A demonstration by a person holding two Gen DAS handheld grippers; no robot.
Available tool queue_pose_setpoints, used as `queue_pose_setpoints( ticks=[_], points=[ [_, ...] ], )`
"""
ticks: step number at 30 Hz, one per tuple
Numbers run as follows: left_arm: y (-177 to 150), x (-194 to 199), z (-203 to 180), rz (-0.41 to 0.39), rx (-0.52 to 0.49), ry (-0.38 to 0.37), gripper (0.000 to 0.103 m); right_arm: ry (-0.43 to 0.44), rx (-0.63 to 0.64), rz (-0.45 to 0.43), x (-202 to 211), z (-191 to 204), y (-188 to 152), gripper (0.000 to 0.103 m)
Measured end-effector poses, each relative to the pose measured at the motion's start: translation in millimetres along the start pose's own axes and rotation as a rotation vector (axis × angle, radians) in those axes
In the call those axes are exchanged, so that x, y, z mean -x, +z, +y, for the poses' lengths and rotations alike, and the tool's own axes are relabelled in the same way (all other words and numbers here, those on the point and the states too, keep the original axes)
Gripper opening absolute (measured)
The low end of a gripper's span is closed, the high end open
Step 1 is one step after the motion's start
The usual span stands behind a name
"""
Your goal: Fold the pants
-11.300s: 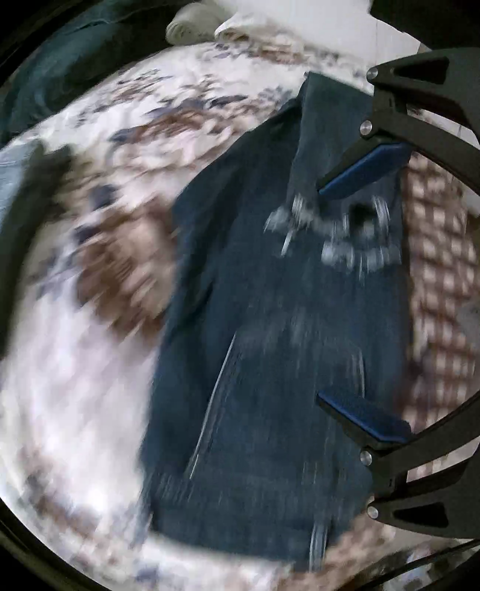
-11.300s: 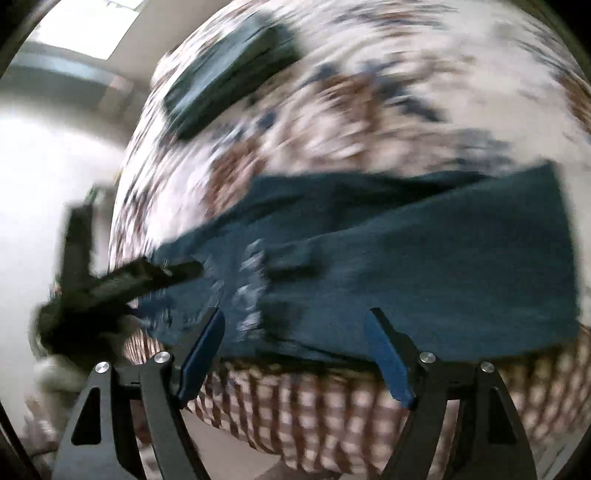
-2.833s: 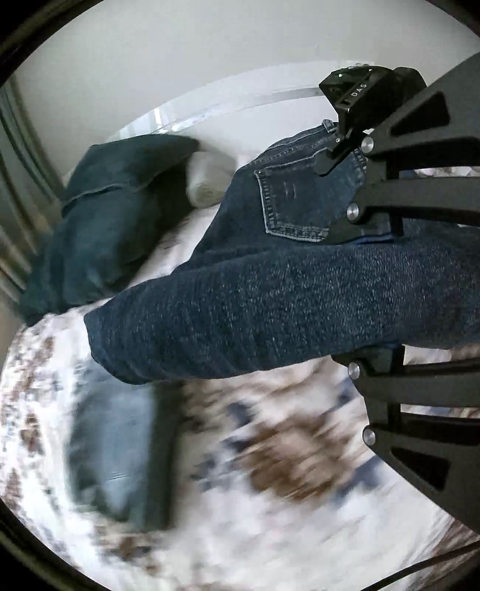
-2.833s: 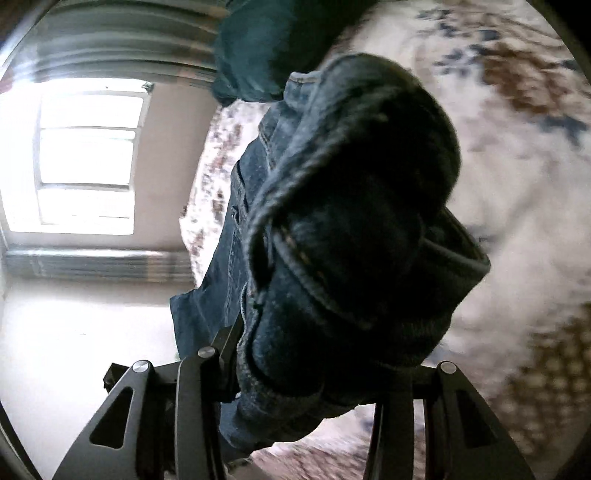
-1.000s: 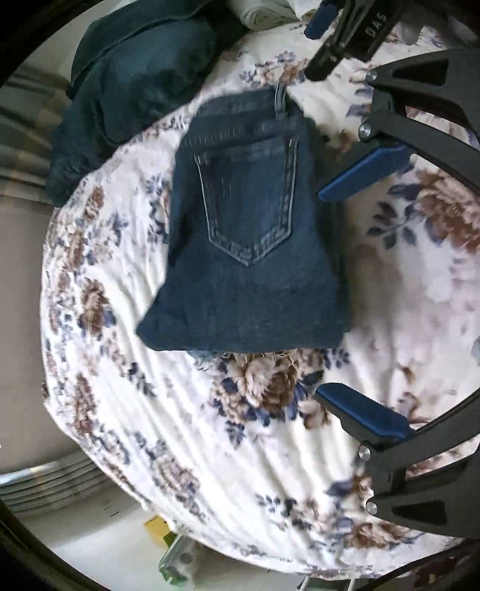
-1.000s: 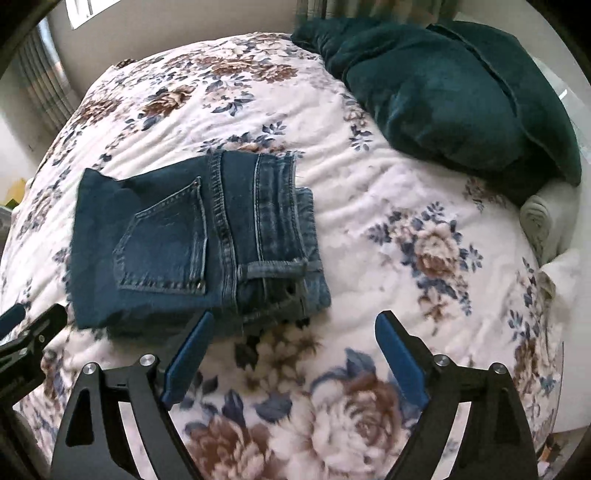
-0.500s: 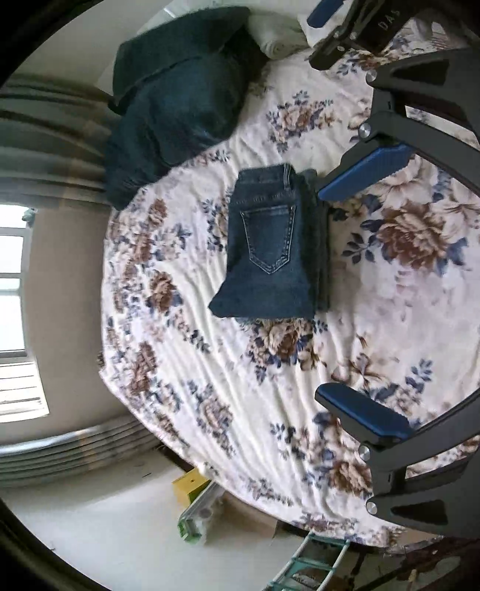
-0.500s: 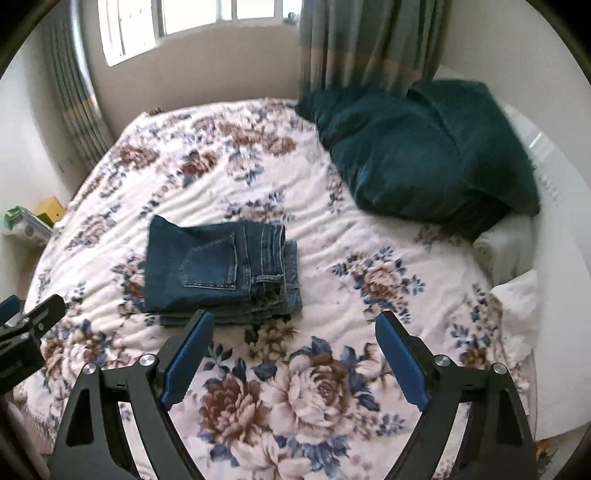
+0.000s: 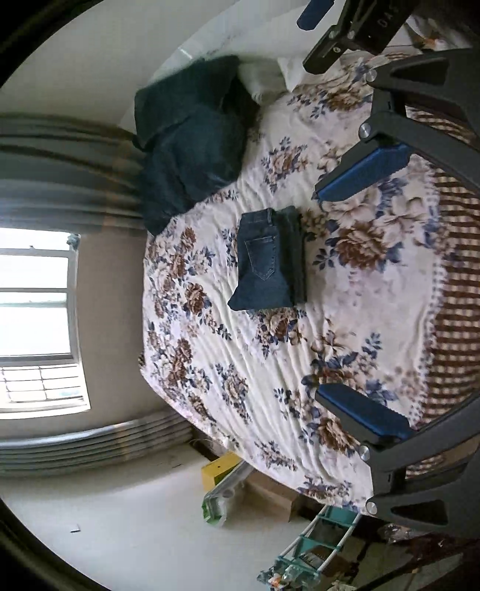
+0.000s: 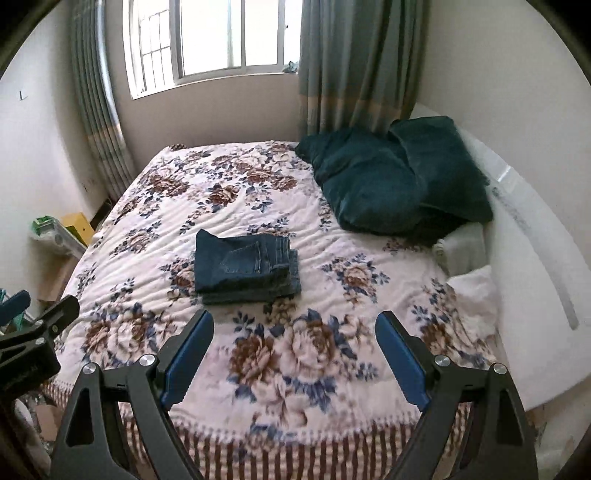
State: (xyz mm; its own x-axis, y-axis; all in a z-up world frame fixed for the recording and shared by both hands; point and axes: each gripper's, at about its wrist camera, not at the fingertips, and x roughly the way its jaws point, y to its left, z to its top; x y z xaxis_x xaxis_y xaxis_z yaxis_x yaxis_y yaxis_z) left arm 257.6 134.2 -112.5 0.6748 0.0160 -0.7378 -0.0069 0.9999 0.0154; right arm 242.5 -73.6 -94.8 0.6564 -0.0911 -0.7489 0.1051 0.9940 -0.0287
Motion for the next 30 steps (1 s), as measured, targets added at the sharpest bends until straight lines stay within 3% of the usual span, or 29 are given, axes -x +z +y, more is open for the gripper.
queue_pose_setpoints(
  ticks=[8,16,23,30],
  points=[
    [-29.3,103.7,11.2,-0.076,-0.047,-0.01,0.101,-0.007,-0.041,-0.055,137.1,3.7,-44.7,0.096],
    [-42.9,158.8,7.3,-0.126,-0.023,-0.002,0.101,0.034,-0.029,-0.114,218.3,-4.8,-59.5,0.096],
    [-52.9,172.7,-2.7,-0.133,0.013,0.016,0.101,0.072,0.016,-0.122,240.0,-15.0,-61.6,0.096],
    [-45.7,153.6,-7.5,-0.14,0.048,0.03,0.103,0.052,0.01,-0.13,212.8,-29.9,-44.1,0.097]
  ],
)
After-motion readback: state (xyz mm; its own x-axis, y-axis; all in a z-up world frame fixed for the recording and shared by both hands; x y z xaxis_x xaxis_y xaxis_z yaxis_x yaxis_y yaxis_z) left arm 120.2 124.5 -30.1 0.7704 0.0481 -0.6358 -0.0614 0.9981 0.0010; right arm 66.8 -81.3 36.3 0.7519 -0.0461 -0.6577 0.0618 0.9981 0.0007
